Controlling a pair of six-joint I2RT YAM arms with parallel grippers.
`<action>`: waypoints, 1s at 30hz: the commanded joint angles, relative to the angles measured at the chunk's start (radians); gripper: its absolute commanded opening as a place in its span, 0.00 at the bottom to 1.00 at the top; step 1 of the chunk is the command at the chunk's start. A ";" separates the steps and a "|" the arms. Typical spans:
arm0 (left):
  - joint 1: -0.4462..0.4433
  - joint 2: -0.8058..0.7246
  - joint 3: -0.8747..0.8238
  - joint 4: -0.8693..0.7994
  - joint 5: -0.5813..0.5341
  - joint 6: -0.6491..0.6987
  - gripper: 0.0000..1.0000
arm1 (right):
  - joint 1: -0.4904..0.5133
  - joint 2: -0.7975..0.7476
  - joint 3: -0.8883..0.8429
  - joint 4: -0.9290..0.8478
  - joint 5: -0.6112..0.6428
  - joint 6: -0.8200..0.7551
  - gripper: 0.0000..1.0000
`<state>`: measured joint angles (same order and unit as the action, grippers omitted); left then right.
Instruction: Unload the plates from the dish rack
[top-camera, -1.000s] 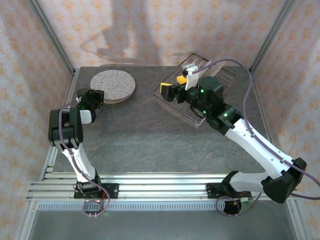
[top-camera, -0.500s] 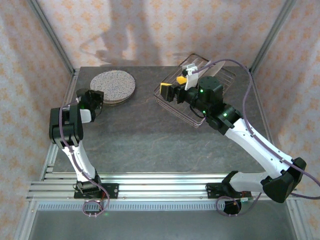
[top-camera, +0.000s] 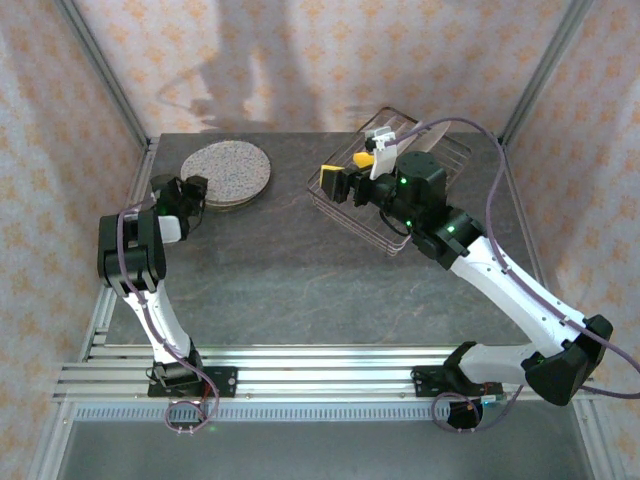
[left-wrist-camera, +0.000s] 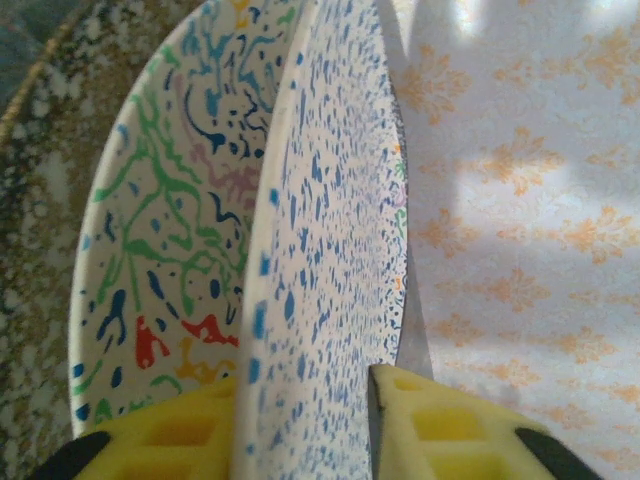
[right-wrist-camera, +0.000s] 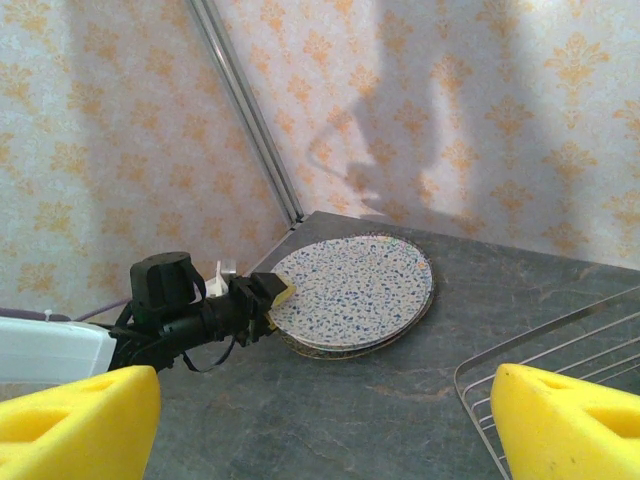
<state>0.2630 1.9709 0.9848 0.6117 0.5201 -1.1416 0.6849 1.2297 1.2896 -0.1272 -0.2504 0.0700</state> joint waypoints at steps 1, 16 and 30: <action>0.009 -0.011 0.039 -0.040 0.015 0.032 0.39 | 0.006 0.001 0.033 -0.001 0.014 0.010 0.86; 0.011 -0.040 0.174 -0.479 -0.017 0.132 0.52 | 0.006 0.002 0.030 0.004 0.015 0.015 0.86; 0.011 -0.011 0.290 -0.721 -0.077 0.184 0.55 | 0.007 0.008 0.034 0.003 0.020 0.018 0.86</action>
<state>0.2630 1.9606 1.2362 -0.0235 0.4847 -0.9916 0.6846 1.2339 1.2903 -0.1337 -0.2501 0.0780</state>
